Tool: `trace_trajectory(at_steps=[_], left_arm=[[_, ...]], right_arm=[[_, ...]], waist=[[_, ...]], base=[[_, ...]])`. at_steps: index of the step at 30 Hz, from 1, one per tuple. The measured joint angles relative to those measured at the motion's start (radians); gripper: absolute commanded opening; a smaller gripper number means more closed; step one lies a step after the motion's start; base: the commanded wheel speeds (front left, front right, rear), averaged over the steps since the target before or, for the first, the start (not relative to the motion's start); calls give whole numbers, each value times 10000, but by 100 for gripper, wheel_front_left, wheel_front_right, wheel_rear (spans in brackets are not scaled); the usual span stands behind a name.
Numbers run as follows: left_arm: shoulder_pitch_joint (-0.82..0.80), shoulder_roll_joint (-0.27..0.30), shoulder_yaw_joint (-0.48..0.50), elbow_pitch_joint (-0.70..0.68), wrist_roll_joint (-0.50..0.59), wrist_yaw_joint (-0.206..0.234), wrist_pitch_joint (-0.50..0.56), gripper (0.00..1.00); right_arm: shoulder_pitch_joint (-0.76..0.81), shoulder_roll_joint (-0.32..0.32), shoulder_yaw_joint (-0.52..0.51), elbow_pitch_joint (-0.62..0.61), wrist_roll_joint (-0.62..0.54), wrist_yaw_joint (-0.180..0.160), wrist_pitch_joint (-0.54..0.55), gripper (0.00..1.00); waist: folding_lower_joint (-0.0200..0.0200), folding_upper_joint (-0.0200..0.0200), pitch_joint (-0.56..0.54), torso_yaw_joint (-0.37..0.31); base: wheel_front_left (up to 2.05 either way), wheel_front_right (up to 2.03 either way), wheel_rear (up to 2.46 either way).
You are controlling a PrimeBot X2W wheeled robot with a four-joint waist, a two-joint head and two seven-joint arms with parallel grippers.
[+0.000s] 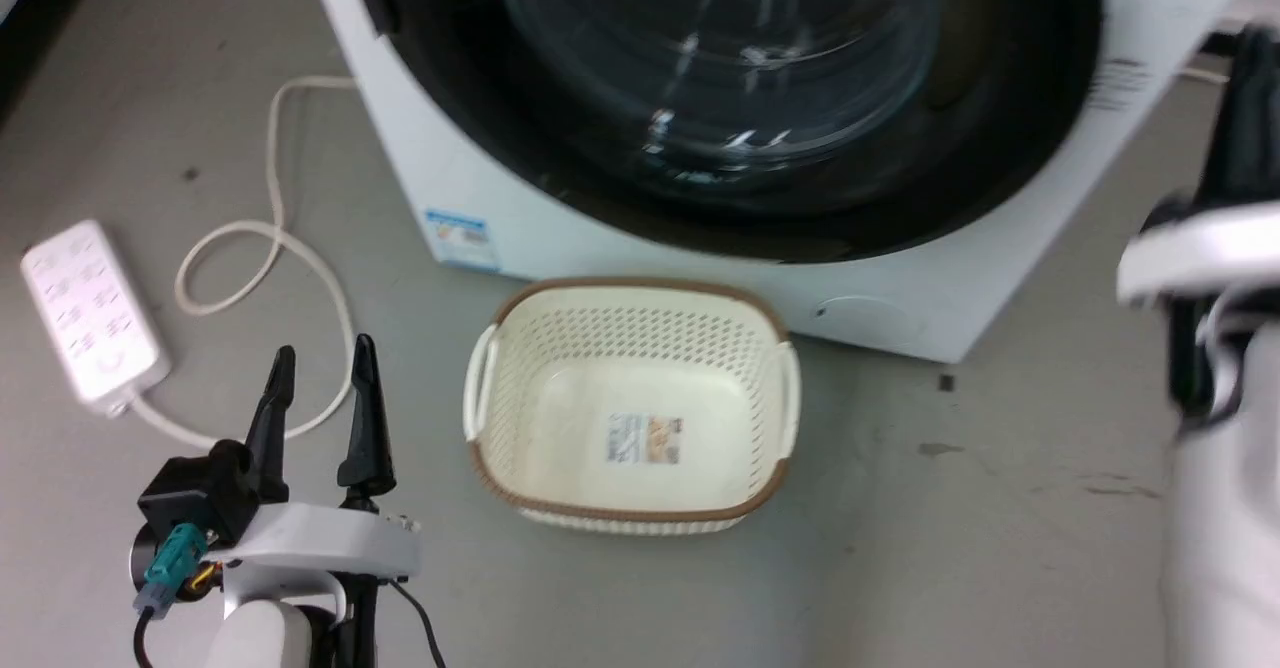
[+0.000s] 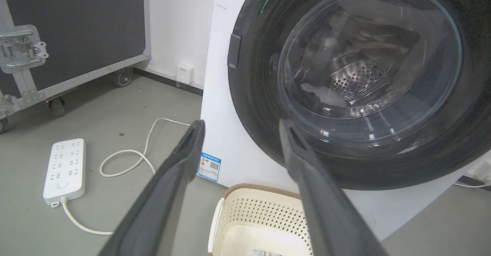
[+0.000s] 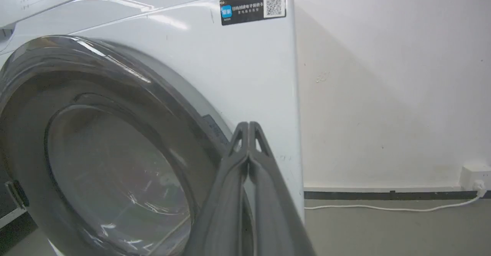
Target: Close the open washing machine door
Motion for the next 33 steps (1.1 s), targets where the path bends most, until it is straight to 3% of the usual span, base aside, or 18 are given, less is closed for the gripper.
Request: trace_trajectory(at_steps=[11, 23, 24, 25, 33], left_arm=[[469, -13, -27, 109, 395, -79, 0, 100], [822, 29, -343, 324, 479, -94, 270, 100], [848, 38, -360, 336, 479, -94, 290, 100], [874, 56, -382, 345, 481, -94, 349, 100], [946, 244, -704, 546, 750, -75, 579, 100]], right_arm=[[4254, -8, 1555, -1469, 780, 0, 2, 0], [6311, -8, 2307, -1475, 1329, 0, 23, 0], [6380, -8, 2320, -1469, 1331, 0, 81, 36], [6427, -8, 2326, -1459, 1331, 0, 109, 100], [6581, -8, 2399, -1507, 1323, 0, 186, 100]], waist=[[0, 0, -1287, -1167], [2, 0, -1909, -1467], [3, 0, -1927, -1473], [3, 0, -1939, -1475], [3, 0, -2002, -1399]], base=[[0, 0, 0], [0, 0, 0], [0, 0, 0], [0, 0, 0], [0, 0, 0]])
